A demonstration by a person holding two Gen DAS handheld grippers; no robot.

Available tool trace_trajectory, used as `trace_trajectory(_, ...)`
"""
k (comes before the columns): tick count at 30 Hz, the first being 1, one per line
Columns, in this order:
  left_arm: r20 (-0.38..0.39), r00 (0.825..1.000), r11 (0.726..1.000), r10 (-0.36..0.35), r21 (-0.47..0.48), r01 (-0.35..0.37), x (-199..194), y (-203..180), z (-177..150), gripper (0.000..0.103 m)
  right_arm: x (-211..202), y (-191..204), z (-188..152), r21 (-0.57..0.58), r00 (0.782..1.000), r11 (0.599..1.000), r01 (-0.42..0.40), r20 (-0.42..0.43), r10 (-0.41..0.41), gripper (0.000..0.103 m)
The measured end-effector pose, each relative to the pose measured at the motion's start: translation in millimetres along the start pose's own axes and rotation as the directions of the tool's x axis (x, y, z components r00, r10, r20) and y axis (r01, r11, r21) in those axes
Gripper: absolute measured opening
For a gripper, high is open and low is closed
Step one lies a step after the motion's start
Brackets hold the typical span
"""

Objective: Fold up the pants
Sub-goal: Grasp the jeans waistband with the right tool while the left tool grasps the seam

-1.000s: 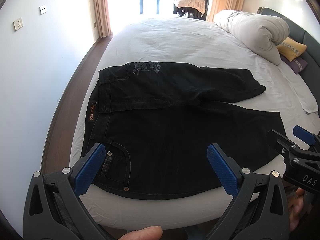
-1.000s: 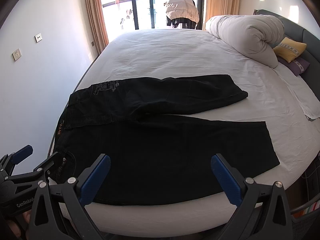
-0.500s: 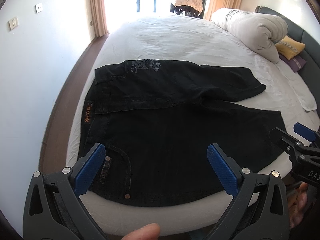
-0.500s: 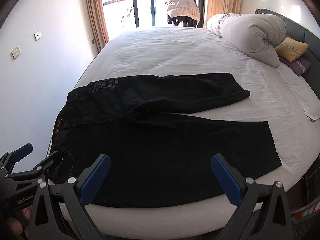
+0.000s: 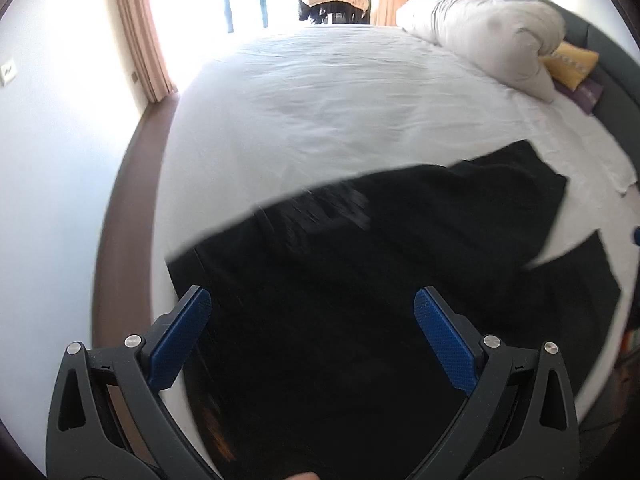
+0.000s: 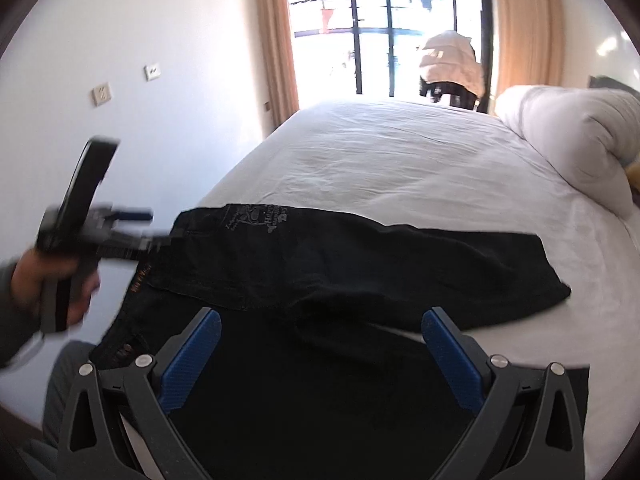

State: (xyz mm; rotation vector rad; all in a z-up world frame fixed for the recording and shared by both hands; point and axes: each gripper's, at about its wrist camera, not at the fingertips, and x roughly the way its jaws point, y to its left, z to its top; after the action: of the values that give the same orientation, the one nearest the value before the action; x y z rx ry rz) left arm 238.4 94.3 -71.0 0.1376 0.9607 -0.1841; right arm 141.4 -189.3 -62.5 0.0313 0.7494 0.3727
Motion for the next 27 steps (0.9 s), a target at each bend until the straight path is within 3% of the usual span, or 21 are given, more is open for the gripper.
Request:
trace_trajectory(2, -0.031, 0.998, 0.997, -0.049, 0.058, 0.050, 32.1, 20.6, 25.6, 0.103, 16.5, -5.1, 8.7, -0.045, 1.000, 0.999, -0.008, -0.018, 0.007, 0.103)
trace_trajectory(5, -0.142, 0.983, 0.981, -0.118, 0.134, 0.137, 78.5, 35.3, 57.8, 0.103, 41.3, -13.4, 17.1, -0.076, 0.998, 0.996, -0.050, -0.050, 0.046, 0.103)
trace_trajectory(8, -0.247, 0.956, 0.960, -0.161, 0.187, 0.210, 119.2, 45.2, 76.9, 0.101, 59.9, -19.8, 21.8, -0.093, 0.993, 0.991, -0.100, -0.073, 0.093, 0.100)
trace_trajectory(9, -0.289, 0.937, 0.948, -0.199, 0.185, 0.258, 132.7, 50.2, 82.0, 0.100, 67.0, -22.7, 22.7, -0.094, 0.991, 0.989, -0.115, -0.085, 0.107, 0.099)
trace_trajectory(11, -0.341, 0.907, 0.932, -0.249, 0.169, 0.320, 146.2, 54.3, 86.3, 0.089, 78.4, -28.0, 21.9, -0.080, 0.986, 0.987, -0.141, -0.100, 0.133, 0.096)
trace_trajectory(18, -0.443, 0.856, 0.907, -0.267, 0.183, 0.378, 164.8, 58.8, 77.8, 0.087, 108.8, -49.1, 22.6, -0.025, 0.971, 0.980, -0.195, -0.145, 0.190, 0.088)
trace_trajectory(20, -0.466, 0.844, 0.907, -0.264, 0.177, 0.381, 172.0, 60.9, 70.8, 0.075, 113.7, -51.1, 26.3, -0.027, 0.969, 0.979, -0.204, -0.145, 0.198, 0.086)
trace_trajectory(22, -0.464, 0.843, 0.909, -0.272, 0.164, 0.383, 176.0, 62.8, 69.0, 0.070, 118.2, -51.7, 31.3, -0.033, 0.968, 0.976, -0.213, -0.142, 0.207, 0.079)
trace_trajectory(24, -0.464, 0.839, 0.907, -0.284, 0.152, 0.392, 174.6, 62.4, 66.5, 0.056, 123.8, -51.9, 37.7, -0.039, 0.965, 0.973, -0.228, -0.145, 0.220, 0.077)
trace_trajectory(26, -0.463, 0.838, 0.909, -0.288, 0.144, 0.391, 171.8, 62.1, 64.4, 0.036, 128.9, -50.7, 44.7, -0.050, 0.962, 0.970, -0.238, -0.148, 0.228, 0.074)
trace_trajectory(27, -0.461, 0.839, 0.910, -0.288, 0.141, 0.390, 169.9, 62.5, 63.5, 0.033, 131.1, -49.6, 48.6, -0.060, 0.960, 0.967, -0.249, -0.148, 0.238, 0.071)
